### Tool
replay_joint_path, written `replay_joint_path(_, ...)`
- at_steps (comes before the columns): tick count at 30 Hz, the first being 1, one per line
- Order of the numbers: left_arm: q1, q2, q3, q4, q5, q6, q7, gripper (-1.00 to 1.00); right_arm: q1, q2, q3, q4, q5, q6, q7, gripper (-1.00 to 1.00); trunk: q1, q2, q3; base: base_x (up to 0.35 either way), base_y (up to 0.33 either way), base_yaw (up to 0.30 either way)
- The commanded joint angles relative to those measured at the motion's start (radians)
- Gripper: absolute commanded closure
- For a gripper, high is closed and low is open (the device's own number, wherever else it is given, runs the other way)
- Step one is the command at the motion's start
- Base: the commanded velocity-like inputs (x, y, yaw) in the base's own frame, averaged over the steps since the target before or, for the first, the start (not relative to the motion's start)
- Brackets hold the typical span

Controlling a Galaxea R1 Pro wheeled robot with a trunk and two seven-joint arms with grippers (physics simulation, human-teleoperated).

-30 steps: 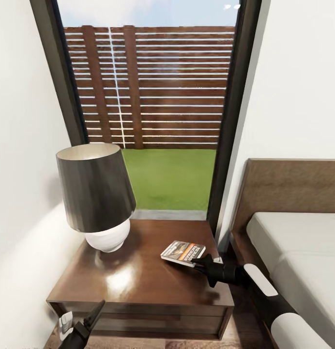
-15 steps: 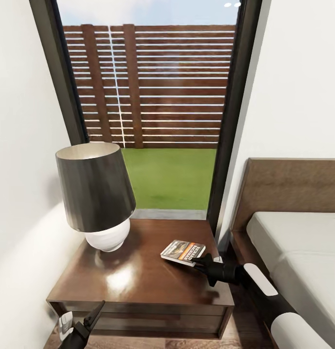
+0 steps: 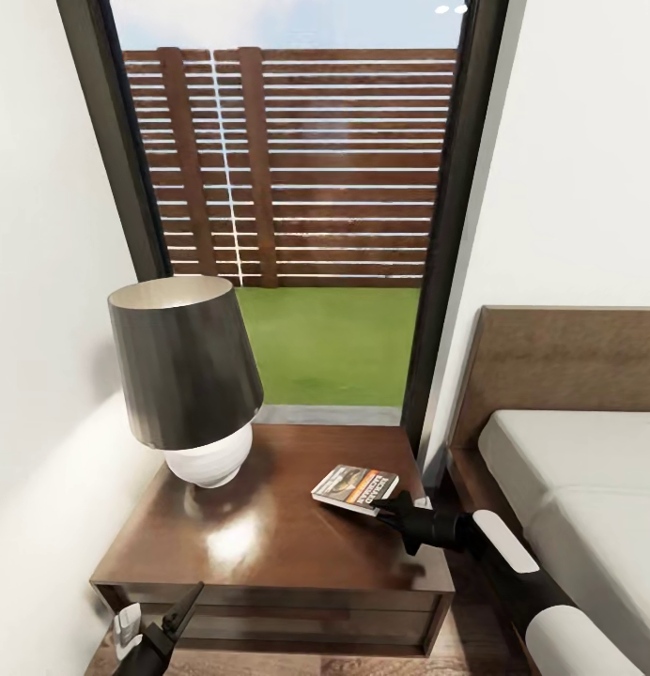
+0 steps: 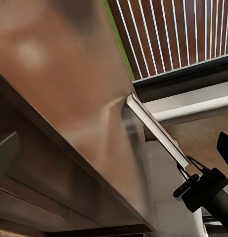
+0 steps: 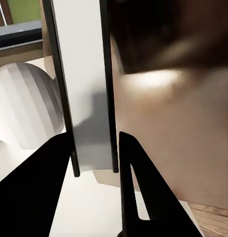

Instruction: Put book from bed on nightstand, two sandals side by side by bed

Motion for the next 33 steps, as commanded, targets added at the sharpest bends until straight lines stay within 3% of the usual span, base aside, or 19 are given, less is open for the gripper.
replay_joint_path(1,0.000,0.001,-0.002,-0.001,0.011,0.010,-0.001,-1.00,0.000,-0.001,0.003,0.024,0.048,0.007,-0.009,1.00,0.000,0.000,-0.001,0.000,0.000,0.000)
replay_joint_path(11,0.000,0.000,-0.001,-0.001,0.011,0.010,-0.001,-1.00,0.000,-0.001,0.003,0.024,0.046,0.007,-0.009,1.00,0.000,0.000,-0.001,0.000,0.000,0.000)
replay_joint_path(12,0.000,0.000,-0.001,-0.001,0.011,0.010,-0.001,-1.00,0.000,-0.001,0.003,0.024,0.046,0.007,-0.009,-1.00,0.000,0.000,-0.001,0.000,0.000,0.000)
replay_joint_path(33,0.000,0.000,0.000,-0.001,0.009,0.010,-0.001,-1.00,0.000,0.000,0.002,0.023,0.046,0.007,-0.007,-1.00,0.000,0.000,-0.001,-0.021,0.011,0.000)
